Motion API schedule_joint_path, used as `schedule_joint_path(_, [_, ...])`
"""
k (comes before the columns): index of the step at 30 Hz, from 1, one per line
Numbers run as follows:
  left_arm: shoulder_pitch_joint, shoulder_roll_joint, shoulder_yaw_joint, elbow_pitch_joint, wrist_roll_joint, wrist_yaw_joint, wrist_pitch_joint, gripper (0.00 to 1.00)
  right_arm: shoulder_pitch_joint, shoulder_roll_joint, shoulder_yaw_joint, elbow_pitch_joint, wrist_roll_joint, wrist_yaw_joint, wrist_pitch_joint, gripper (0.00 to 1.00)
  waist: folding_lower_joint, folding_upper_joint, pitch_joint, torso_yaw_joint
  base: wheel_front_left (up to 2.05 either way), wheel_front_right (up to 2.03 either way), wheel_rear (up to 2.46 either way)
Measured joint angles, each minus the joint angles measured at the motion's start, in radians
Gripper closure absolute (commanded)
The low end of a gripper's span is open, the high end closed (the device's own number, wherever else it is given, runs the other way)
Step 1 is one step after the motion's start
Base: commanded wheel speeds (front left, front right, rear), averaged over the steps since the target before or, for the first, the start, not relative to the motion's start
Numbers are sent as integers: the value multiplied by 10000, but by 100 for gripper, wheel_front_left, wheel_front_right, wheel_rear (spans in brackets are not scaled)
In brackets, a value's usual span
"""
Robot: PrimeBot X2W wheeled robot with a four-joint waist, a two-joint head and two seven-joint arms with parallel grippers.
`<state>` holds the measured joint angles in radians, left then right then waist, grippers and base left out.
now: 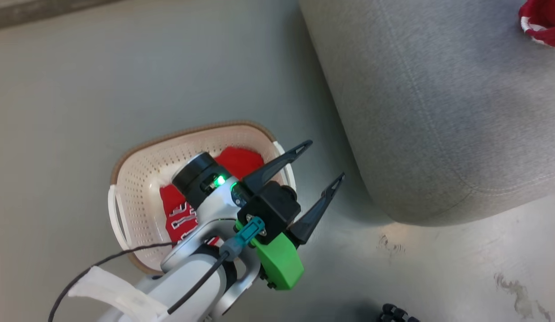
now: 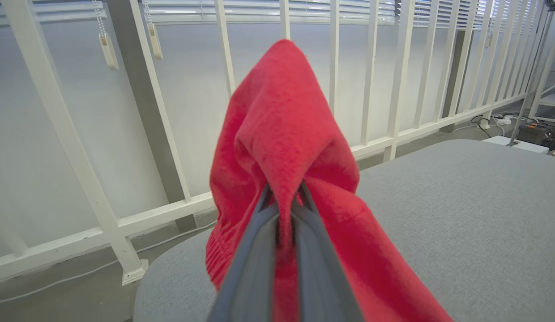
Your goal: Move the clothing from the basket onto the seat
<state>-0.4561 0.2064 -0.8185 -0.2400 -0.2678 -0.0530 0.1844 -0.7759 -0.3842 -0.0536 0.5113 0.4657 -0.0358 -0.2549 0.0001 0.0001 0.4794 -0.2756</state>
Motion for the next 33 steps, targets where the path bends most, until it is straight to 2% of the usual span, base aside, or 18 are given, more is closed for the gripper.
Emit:
schedule_joint_path(8, [-346, 58, 61, -84, 247, -44, 142, 0, -205, 155, -4, 966, 125, 40, 0, 100, 0, 0, 848, 174, 0, 0, 0])
schedule_joint_path(14, [-395, 291, 157, -6, 276, -84, 182, 0, -218, 650, 15, 1760, 198, 111, 0, 100, 0, 0, 1329, 206, 0, 0, 0])
schedule_joint_path(26, [-510, 313, 159, 217, 265, -174, 94, 0, -563, 690, 54, 2550, 161, 286, 0, 100, 0, 0, 1346, 96, 0, 0, 0])
schedule_joint_path(27, [-510, 313, 161, 268, 249, -174, 71, 0, -563, 692, 71, 2623, 159, 334, 0, 94, 1, -1, 1315, 94, 0, 0, 0])
schedule_joint_path(28, [-510, 311, 159, 318, 244, -174, 56, 0, -563, 688, 121, 2740, 140, 399, 0, 50, 0, 0, 1279, 94, 0, 0, 0])
schedule_joint_path(29, [-510, 311, 159, 341, 244, -174, 36, 0, -561, 692, 171, 2813, 98, 447, 0, 0, 0, 0, 1243, 95, 0, 0, 0])
schedule_joint_path(33, [-510, 293, 169, 416, 167, -176, -138, 0, -561, 688, 339, 2980, -36, 585, 0, 0, 0, 0, 1076, 110, 0, 0, 0])
